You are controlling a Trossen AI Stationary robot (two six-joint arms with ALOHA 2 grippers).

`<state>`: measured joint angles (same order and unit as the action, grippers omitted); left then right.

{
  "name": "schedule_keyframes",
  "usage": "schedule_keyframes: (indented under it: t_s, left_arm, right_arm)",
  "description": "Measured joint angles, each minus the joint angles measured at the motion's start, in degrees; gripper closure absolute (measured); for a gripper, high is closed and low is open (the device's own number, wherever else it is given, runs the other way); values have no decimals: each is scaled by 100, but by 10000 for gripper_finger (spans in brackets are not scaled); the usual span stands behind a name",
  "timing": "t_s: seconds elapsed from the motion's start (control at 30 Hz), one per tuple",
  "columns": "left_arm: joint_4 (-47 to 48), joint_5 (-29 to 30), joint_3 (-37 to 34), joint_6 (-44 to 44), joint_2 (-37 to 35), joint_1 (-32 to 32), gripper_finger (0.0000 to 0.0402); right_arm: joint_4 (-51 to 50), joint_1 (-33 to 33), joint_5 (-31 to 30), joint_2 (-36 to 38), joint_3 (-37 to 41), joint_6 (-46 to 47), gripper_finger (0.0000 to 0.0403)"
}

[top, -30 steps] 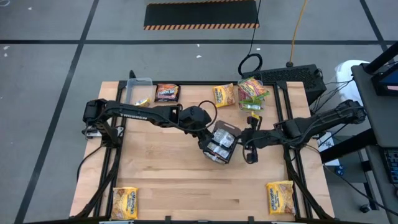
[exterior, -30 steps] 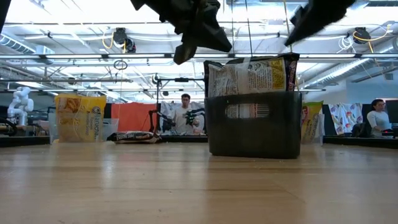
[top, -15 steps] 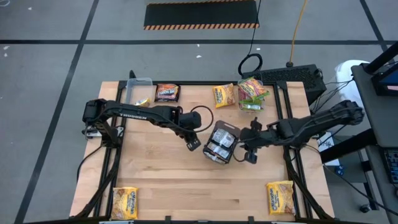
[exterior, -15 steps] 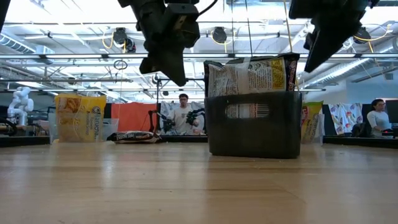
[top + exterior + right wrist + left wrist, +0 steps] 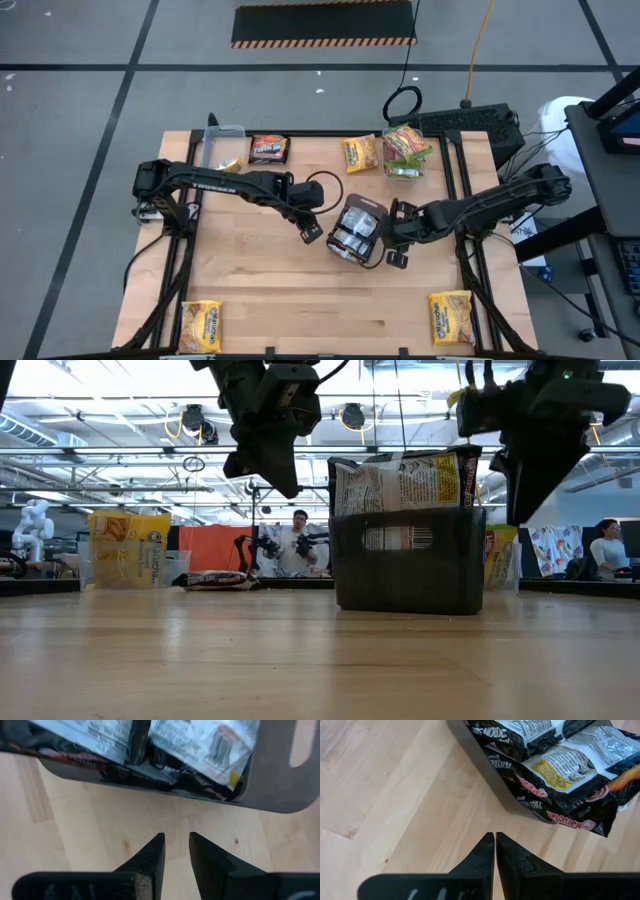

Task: Sort Maruchan noodles
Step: Adjust the black bin

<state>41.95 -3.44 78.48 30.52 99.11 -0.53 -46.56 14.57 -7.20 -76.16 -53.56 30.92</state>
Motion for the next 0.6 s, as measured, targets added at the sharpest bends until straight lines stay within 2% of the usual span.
schedule_keyframes:
  t_s: [0.37,0.6]
  left_arm:
    - [163,0,0,12,0,34,380]
    - [506,0,0,20,0,87,380]
  right_arm:
    - [526,-145,-11,-707,-2,-248,319]
    - [648,-335,-11,-831,-2,-601,319]
